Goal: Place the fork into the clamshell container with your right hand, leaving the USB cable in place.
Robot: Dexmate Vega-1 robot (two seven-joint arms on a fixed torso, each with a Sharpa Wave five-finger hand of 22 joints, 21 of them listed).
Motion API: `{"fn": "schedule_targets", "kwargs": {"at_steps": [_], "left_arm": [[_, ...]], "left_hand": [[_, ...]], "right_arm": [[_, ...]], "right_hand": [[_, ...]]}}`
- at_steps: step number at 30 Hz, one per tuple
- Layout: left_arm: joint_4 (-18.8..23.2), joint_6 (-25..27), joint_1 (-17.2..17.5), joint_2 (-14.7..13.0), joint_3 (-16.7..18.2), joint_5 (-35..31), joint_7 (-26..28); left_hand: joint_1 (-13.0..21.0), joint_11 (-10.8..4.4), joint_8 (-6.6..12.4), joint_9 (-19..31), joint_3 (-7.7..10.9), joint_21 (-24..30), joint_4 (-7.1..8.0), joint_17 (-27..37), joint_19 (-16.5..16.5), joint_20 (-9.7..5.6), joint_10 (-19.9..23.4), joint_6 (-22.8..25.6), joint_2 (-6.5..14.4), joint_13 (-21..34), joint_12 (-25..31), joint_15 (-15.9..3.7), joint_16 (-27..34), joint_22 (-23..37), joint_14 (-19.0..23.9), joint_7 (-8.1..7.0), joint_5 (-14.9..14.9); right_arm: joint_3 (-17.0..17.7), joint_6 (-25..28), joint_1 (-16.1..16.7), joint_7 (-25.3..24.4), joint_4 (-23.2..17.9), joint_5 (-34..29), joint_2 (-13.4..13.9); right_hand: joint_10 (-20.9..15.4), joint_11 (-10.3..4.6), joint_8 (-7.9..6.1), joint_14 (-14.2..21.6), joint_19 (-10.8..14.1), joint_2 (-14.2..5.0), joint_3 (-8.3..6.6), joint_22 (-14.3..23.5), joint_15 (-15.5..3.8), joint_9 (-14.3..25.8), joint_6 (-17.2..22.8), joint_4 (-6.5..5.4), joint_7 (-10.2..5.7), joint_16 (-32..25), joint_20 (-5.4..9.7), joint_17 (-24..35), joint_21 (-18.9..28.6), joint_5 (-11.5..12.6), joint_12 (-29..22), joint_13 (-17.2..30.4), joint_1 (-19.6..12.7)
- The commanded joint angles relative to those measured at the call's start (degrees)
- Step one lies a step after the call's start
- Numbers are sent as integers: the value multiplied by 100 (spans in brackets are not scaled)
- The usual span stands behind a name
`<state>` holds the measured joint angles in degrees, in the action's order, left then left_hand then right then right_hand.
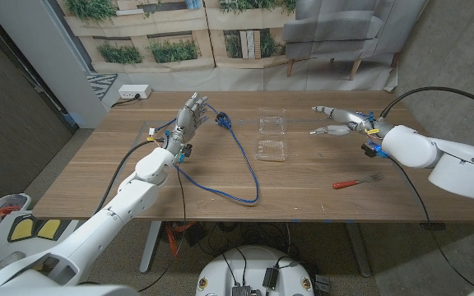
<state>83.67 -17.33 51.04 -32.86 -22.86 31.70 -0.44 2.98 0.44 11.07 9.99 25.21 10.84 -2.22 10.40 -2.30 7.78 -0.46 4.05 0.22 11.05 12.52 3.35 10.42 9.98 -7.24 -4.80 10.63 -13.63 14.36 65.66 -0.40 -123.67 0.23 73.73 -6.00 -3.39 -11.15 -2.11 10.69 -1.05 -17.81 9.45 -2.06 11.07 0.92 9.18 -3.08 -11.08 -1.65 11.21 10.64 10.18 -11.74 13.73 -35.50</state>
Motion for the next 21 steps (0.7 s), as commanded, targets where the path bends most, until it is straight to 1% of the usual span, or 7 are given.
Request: {"fn": "schedule_targets", "kwargs": {"at_steps": [1,5,13,18,19,20,21], "left_arm": [[19,-34,26,55,-26,-38,48],[-35,-90,37,162,-14,125,-35],[29,-64,57,125,-25,59,17],[79,-2,75,99,-24,41,64],[89,10,77,98,-23,37,79],[92,9,77,100,-25,30,89],[90,1,75,104,-27,16,98]], "left_hand": [[38,-5,10,34,10,24,-16,15,-35,7,21,39,-1,21,11,0,30,16,-63,-32,6],[38,1,9,34,10,24,-19,15,-36,10,25,44,-1,21,12,-2,31,16,-61,-37,6],[38,6,-1,34,7,20,-25,15,-49,8,1,32,-1,21,2,16,26,16,-78,-23,5],[35,43,-1,35,4,17,-28,16,-62,5,8,40,-2,21,4,19,22,17,-92,-25,4],[34,43,-2,35,4,15,-29,16,-66,6,8,39,-2,21,4,26,19,17,-103,-24,4],[34,44,0,35,3,15,-30,16,-67,3,7,45,-2,21,3,30,17,17,-110,-28,4],[33,39,0,35,2,15,-31,16,-70,7,4,47,-3,21,2,32,17,17,-110,-25,4]], "right_arm": [[284,94,314,77,-228,-14,366],[373,11,400,86,-231,-13,439],[665,-165,691,164,-196,38,645],[754,-210,821,142,-164,-36,662],[801,-233,869,121,-157,-40,658],[891,-241,956,101,-162,-41,678],[980,-251,1040,86,-162,-60,696]], "right_hand": [[-1,-14,-30,23,31,14,-20,15,-464,26,-7,1,-27,-42,-4,15,5,-1,-37,17,-61],[-3,-14,-27,26,34,18,-19,15,-471,26,-15,2,-32,-44,1,14,6,-1,-43,19,-72],[-73,-19,-45,80,86,24,-18,15,-477,25,34,0,-33,-66,4,14,22,0,-85,24,-101],[-89,-22,-47,90,99,26,-18,15,-475,24,43,0,-30,-69,1,14,24,1,-97,26,-115],[-98,-18,-50,104,112,27,-17,15,-478,24,52,-1,-30,-74,12,14,28,1,-102,27,-118],[-125,-15,-58,147,158,32,-15,14,-505,24,79,-2,-31,-88,80,13,41,2,-119,29,-132],[-186,-8,-61,167,197,38,-13,14,-527,23,97,-3,-31,-93,106,12,50,3,-149,32,-146]]}}
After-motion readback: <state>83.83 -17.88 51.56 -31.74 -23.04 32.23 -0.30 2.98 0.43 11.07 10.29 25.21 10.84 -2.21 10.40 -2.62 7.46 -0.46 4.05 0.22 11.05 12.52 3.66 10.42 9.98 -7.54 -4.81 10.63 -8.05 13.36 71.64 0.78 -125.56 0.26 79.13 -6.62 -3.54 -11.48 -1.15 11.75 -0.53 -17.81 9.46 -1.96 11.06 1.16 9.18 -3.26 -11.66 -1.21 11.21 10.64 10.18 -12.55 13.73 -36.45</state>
